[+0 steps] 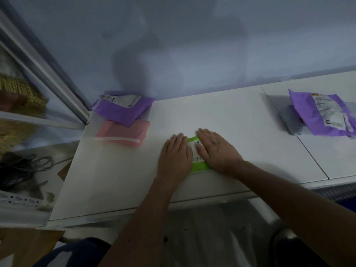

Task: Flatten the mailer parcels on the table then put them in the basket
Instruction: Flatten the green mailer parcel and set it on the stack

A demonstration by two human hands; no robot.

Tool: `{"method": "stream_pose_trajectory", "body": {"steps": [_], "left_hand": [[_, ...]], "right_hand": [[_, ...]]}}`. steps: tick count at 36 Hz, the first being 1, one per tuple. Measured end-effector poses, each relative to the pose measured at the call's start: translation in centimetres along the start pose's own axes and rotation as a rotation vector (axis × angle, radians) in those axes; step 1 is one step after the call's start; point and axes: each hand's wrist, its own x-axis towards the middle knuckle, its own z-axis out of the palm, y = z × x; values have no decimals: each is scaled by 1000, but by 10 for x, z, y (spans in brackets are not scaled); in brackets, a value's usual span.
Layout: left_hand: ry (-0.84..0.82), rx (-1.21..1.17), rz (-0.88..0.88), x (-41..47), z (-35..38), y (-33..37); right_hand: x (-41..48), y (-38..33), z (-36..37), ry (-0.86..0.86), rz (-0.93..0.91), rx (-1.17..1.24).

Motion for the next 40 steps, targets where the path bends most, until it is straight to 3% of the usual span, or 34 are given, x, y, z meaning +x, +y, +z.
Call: {"method": "stream_pose_trajectory", "body": {"steps": [11,16,19,24,26,29,33,40], "left_hand": [[-85,50,-250,-7,-3,-6],[-38,19,-317,9,-21,9],[-34,-57,-219,24,-20,9],[28,-252,-146,25,-1,23],[32,-253,-98,16,0,26],[70,-212,-123,12,0,21],[-34,-125,-111,6,3,12],[13,-136,-99,-3,0,4]], "right_hand": [[-1,-1,0,-20,76,-24],[5,-3,0,-16,113,42],[11,-14,-4,86,129,43],[7,-30,10,113,-241,-32],[3,-28,17,114,-305,-88],[3,-27,18,87,-319,-107],[8,-26,18,-38,-306,-128],[9,-13,14,-6,-333,-2]]}}
